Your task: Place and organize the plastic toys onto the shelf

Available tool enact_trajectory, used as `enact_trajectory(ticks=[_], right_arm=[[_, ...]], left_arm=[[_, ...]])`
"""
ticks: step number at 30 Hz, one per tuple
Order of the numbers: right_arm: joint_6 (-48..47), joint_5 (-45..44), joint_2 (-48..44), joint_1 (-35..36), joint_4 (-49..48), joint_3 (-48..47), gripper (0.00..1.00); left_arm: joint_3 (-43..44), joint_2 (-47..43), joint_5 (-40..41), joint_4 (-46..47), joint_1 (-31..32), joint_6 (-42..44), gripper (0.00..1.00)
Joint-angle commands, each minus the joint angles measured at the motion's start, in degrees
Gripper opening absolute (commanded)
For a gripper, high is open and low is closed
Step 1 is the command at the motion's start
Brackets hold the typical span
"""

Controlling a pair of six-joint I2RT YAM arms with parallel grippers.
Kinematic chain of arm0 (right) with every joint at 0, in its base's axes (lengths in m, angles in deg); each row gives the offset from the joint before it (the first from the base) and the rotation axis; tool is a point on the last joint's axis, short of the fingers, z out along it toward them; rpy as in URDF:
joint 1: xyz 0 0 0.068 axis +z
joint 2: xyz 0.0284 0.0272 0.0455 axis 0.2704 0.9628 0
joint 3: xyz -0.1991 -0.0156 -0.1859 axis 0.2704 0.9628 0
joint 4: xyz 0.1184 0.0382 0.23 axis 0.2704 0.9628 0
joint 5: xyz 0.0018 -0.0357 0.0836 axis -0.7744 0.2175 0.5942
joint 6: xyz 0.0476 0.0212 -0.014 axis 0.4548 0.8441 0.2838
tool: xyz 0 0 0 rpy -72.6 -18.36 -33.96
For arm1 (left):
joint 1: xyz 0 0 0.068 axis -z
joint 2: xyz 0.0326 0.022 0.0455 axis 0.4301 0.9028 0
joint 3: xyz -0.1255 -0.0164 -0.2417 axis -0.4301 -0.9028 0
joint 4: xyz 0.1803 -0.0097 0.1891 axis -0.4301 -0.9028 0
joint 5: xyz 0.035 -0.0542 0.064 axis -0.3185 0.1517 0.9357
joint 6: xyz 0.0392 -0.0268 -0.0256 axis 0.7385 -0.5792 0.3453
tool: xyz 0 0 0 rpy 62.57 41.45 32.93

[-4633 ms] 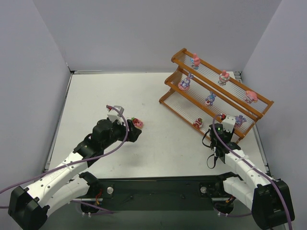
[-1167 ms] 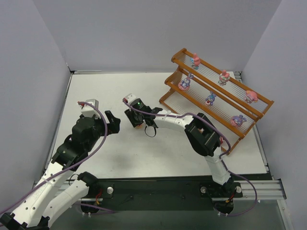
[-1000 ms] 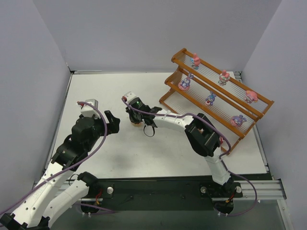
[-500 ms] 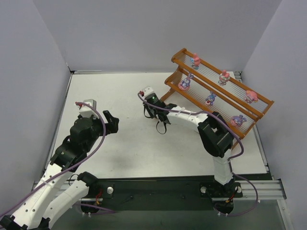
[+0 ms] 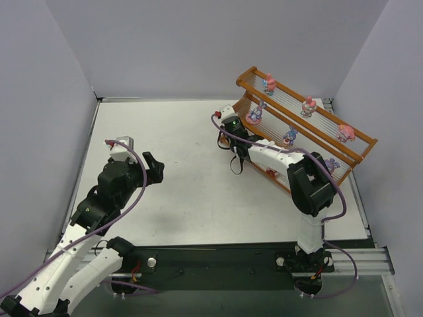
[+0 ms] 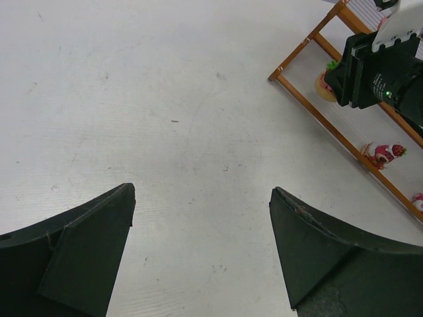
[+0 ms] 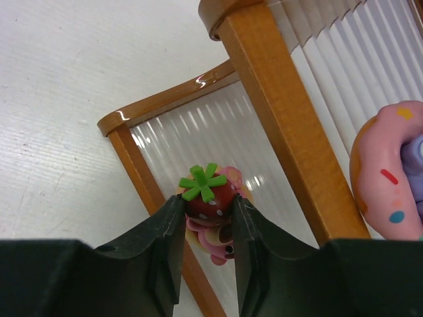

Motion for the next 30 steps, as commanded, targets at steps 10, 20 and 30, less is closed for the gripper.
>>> enact_trajectory(ticks=[10,20,30], right_arm=[[0.31,-1.34,2.94,-1.37,-4.02,-0.21,0.00],[2.51,-0.37,4.52,-1.54,-3.75,0.67,0.00],[4.18,-0.37,5.40,-1.72,-3.58,1.02,0.07]], left_arm=[[2.06,1.68,-0.50,1.31,-0.56,0.79,0.93],[1.88,2.03,-0.67,1.66,-1.09,0.87,0.93],[2.14,2.39,-1.20,2.01,-1.44,1.14,0.93]])
